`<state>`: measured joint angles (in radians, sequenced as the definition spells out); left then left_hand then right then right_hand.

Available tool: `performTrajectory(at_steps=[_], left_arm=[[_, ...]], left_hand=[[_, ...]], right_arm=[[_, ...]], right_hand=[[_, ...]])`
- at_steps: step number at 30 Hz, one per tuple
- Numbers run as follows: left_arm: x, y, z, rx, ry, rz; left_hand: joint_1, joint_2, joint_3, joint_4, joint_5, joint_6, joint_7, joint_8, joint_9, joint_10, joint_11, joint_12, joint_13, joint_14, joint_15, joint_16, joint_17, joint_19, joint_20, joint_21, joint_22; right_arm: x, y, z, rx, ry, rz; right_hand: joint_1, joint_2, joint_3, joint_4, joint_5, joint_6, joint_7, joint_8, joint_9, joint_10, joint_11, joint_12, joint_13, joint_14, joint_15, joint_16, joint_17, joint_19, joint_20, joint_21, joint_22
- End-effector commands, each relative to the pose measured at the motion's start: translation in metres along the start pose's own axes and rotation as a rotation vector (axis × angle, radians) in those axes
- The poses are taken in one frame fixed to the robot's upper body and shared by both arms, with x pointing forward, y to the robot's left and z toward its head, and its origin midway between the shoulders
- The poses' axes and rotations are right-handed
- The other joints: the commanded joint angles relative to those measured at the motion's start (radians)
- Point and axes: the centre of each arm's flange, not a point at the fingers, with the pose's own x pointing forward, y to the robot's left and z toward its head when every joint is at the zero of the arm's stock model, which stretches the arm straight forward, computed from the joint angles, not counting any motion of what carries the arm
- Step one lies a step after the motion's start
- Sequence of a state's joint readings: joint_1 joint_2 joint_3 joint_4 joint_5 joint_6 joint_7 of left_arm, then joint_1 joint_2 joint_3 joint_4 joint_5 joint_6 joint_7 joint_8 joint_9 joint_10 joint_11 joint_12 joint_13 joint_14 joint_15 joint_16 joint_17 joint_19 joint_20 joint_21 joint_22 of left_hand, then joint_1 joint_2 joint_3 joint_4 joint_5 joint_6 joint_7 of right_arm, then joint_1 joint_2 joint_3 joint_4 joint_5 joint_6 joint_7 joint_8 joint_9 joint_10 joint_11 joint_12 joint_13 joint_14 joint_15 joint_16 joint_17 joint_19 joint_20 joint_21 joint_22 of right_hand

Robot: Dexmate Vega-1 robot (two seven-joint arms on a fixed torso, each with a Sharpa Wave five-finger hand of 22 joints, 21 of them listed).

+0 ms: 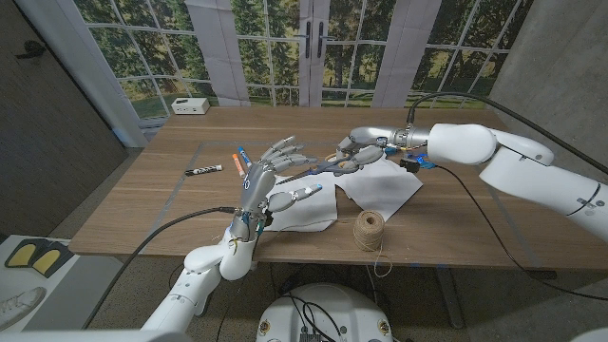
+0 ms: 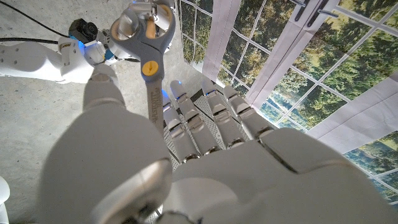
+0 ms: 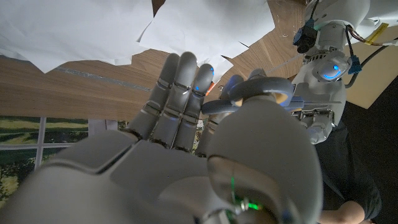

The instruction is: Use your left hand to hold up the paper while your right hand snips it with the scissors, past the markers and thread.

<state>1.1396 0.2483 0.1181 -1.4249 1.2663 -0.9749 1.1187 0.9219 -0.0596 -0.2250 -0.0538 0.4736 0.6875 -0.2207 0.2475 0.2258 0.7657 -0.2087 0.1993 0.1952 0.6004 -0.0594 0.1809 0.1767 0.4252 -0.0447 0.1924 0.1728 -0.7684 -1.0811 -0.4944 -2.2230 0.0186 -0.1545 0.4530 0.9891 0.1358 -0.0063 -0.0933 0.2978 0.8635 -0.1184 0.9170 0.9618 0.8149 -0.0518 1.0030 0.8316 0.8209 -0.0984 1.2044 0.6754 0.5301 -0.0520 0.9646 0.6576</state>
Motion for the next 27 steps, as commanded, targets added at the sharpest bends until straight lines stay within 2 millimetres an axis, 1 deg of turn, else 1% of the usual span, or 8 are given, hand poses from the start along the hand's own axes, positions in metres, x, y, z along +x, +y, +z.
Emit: performTrajectory(at_steps=[1, 8, 12, 15, 19, 21, 25, 27], left_arm=[[-0.007, 0.004, -0.002, -0.008, 0.026, 0.026], [-0.012, 0.007, 0.0, -0.005, 0.036, 0.034], [-0.015, 0.013, 0.002, -0.043, 0.048, 0.066], [-0.017, 0.018, 0.003, -0.066, 0.067, 0.096], [-0.018, 0.023, 0.003, -0.067, 0.084, 0.11], [-0.019, 0.024, 0.002, -0.065, 0.088, 0.11], [-0.02, 0.023, 0.001, -0.065, 0.093, 0.112], [-0.021, 0.023, 0.001, -0.066, 0.094, 0.111]], left_hand=[[0.047, 0.01, -0.1, 0.063, 0.036, -0.043, 0.001, 0.001, 0.004, -0.048, 0.0, 0.001, -0.001, -0.032, -0.165, 0.003, 0.003, 0.01, -0.16, -0.002, 0.001], [0.049, -0.051, -0.104, 0.177, 0.089, -0.12, 0.0, -0.006, 0.006, -0.132, 0.0, 0.0, -0.001, -0.085, -0.164, 0.003, 0.004, 0.004, -0.16, -0.002, 0.001], [0.027, -0.055, -0.104, 0.186, 0.109, -0.145, 0.001, -0.007, 0.005, -0.159, 0.0, 0.001, 0.0, -0.107, -0.164, 0.003, 0.003, 0.0, -0.16, -0.001, 0.001], [0.015, -0.053, -0.104, 0.188, 0.114, -0.147, 0.001, -0.007, 0.002, -0.165, 0.0, 0.0, 0.0, -0.112, -0.164, 0.004, 0.003, -0.003, -0.161, -0.002, 0.001], [0.0, -0.052, -0.105, 0.189, 0.117, -0.16, 0.0, -0.015, -0.007, -0.17, 0.0, 0.001, -0.001, -0.117, -0.164, 0.004, 0.003, -0.009, -0.16, -0.002, 0.001], [-0.002, -0.053, -0.105, 0.188, 0.117, -0.161, 0.0, -0.017, -0.008, -0.171, 0.0, 0.001, -0.001, -0.117, -0.164, 0.004, 0.003, -0.009, -0.16, -0.002, 0.001], [-0.005, -0.052, -0.104, 0.187, 0.116, -0.162, 0.0, -0.018, -0.01, -0.172, -0.001, 0.002, -0.001, -0.117, -0.164, 0.004, 0.003, -0.01, -0.161, -0.002, 0.001], [-0.005, -0.051, -0.103, 0.187, 0.115, -0.161, 0.0, -0.017, -0.01, -0.17, -0.001, 0.002, -0.001, -0.116, -0.164, 0.004, 0.003, -0.01, -0.16, -0.002, 0.001]], right_arm=[[0.0, -0.002, -0.001, 0.015, 0.008, 0.007], [-0.005, -0.006, -0.01, 0.053, 0.013, -0.023], [-0.011, -0.01, -0.019, 0.111, 0.007, -0.092], [-0.015, -0.013, -0.026, 0.146, 0.012, -0.121], [-0.016, -0.015, -0.032, 0.22, -0.009, -0.12], [-0.014, -0.015, -0.032, 0.245, -0.024, -0.124], [-0.011, -0.011, -0.038, 0.332, -0.054, -0.106], [-0.01, -0.009, -0.042, 0.367, -0.06, -0.103]], right_hand=[[0.039, 0.029, 0.035, 0.035, 0.001, 0.342, 0.291, 0.222, 0.045, 0.086, -0.081, 0.009, 0.006, -0.006, -0.116, 0.011, -0.005, -0.009, -0.095, 0.015, -0.004], [0.039, 0.03, 0.033, 0.035, 0.001, 0.347, 0.291, 0.223, 0.052, 0.088, -0.077, 0.006, -0.003, -0.009, -0.116, 0.023, -0.015, -0.021, -0.091, 0.029, -0.012], [0.038, 0.031, 0.031, 0.036, 0.002, 0.353, 0.291, 0.227, 0.063, 0.111, -0.072, 0.008, -0.016, -0.013, -0.116, 0.034, -0.024, -0.024, -0.093, 0.044, -0.02], [0.037, 0.025, 0.027, 0.034, 0.002, 0.366, 0.287, 0.209, 0.03, 0.117, -0.073, 0.009, -0.022, -0.011, -0.116, 0.043, -0.029, -0.026, -0.094, 0.055, -0.026], [0.04, 0.021, 0.024, 0.029, 0.005, 0.388, 0.282, 0.174, -0.04, 0.122, -0.068, 0.018, -0.018, -0.007, -0.114, 0.053, -0.043, -0.027, -0.089, 0.074, -0.036], [0.028, 0.025, 0.018, 0.037, 0.005, 0.406, 0.27, 0.141, -0.109, 0.133, -0.068, 0.026, -0.015, 0.0, -0.112, 0.063, -0.049, -0.023, -0.082, 0.09, -0.044], [0.016, 0.028, 0.016, 0.043, 0.004, 0.431, 0.259, 0.12, -0.167, 0.164, -0.055, 0.05, 0.001, 0.014, -0.112, 0.078, -0.054, -0.017, -0.079, 0.108, -0.055], [0.007, 0.029, 0.014, 0.047, 0.002, 0.451, 0.254, 0.089, -0.242, 0.183, -0.055, 0.061, 0.003, 0.027, -0.111, 0.089, -0.059, -0.012, -0.073, 0.123, -0.066]])
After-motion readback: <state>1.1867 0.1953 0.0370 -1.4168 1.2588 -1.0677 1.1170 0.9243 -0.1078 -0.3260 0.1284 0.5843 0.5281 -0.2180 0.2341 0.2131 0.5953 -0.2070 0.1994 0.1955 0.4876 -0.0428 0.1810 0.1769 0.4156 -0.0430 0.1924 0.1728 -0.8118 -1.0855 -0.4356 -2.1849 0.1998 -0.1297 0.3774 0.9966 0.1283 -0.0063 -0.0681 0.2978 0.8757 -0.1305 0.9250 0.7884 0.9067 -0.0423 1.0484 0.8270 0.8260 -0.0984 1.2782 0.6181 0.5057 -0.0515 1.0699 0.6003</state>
